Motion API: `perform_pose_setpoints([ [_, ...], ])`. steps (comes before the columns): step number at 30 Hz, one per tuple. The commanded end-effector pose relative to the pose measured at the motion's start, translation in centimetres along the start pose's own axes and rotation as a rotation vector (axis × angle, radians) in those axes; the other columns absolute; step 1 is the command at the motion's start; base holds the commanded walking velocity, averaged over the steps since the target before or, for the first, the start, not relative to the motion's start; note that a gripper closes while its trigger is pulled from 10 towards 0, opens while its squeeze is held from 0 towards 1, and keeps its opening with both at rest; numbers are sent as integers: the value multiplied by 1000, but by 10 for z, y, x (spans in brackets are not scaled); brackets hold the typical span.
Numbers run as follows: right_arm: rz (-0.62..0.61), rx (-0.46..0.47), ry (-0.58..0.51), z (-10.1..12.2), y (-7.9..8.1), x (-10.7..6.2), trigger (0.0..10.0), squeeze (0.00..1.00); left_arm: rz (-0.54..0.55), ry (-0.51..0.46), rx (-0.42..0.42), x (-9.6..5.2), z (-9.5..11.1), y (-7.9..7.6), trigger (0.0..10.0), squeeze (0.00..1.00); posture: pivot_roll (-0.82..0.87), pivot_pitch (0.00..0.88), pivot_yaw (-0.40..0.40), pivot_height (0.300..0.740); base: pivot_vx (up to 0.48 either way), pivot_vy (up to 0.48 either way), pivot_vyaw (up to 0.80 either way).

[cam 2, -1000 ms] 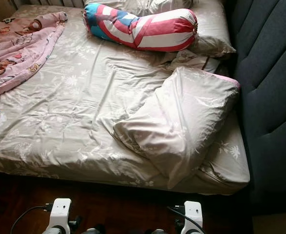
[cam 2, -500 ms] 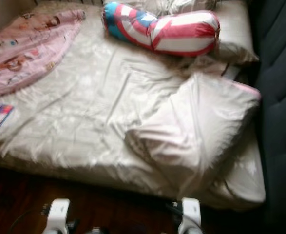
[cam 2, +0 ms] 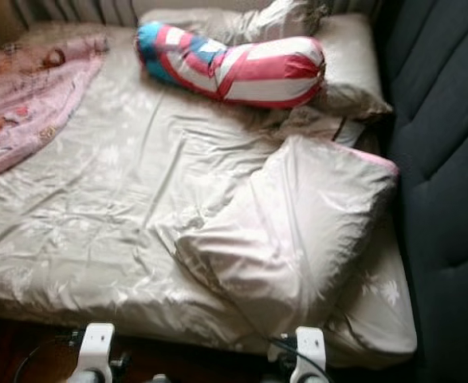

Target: Clean up the room

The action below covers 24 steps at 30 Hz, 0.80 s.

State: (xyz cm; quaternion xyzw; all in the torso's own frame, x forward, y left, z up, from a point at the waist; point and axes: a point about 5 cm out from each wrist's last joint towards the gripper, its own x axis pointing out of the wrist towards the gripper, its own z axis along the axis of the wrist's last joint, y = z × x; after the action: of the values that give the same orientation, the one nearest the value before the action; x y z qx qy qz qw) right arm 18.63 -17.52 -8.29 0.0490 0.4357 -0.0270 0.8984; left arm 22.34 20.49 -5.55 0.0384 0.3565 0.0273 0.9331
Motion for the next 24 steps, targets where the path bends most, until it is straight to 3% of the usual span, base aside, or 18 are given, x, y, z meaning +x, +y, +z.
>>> perform_pose_setpoints([
  [1, -4, 15, 15, -9, -1, -2, 10000, 0, -15, 12, 21, -2, -6, -1, 10000, 0, 12, 225, -30, 740, 0, 0, 0],
  [3, 0, 24, -19, -7, 0, -3, 10000, 0, -32, -75, 21, 2, 14, -4, 10000, 0, -2, 223, -35, 740, 0, 0, 0],
  [6, 6, 30, -44, -5, 0, -3, 10000, 0, -41, -132, 23, 4, 26, -6, 10000, 0, -5, 220, -37, 740, 0, 0, 0],
  [8, 25, 52, -122, 0, 0, -4, 10000, 0, -59, -301, 22, 5, 58, -9, 10000, 0, -19, 208, -42, 740, 0, 0, 0],
  [10, 28, 55, -135, 1, 0, -4, 10000, 0, -64, -335, 30, 5, 63, -11, 10000, 0, -20, 201, -43, 740, 0, 0, 0],
  [12, 33, 51, -167, 3, -2, -5, 10000, 0, -97, -468, 87, 1, 85, -19, 10000, 0, -15, 190, -46, 740, 0, 0, 0],
  [13, 61, 28, -324, 41, 10, -2, 10000, 0, -100, -516, 87, -1, 93, -20, 10000, 0, -16, 181, -43, 740, 0, 0, 0],
  [14, 101, 2, -545, 95, 27, -7, 10000, 0, -97, -573, 68, -5, 102, -20, 10000, 0, -23, 173, -44, 740, 0, 0, 0],
  [15, 101, 2, -545, 95, 27, -7, 10000, 0, -97, -573, 68, -5, 102, -20, 10000, 0, -23, 173, -44, 740, 0, 0, 0],
  [16, 105, -25, -640, 112, 32, -12, 10000, 0, -95, -614, 55, -8, 106, -18, 10000, 0, -31, 158, -46, 740, 0, 0, 0],
  [17, 100, -36, -663, 114, 31, -14, 10000, 0, -92, -627, 61, -10, 105, -16, 10000, 0, -31, 158, -46, 740, 0, 0, 0],
  [24, 71, -7, -709, 116, 13, -16, 10000, 0, -71, -714, 80, -25, 103, -9, 10000, 0, -26, 118, -58, 740, 0, 0, 0],
])
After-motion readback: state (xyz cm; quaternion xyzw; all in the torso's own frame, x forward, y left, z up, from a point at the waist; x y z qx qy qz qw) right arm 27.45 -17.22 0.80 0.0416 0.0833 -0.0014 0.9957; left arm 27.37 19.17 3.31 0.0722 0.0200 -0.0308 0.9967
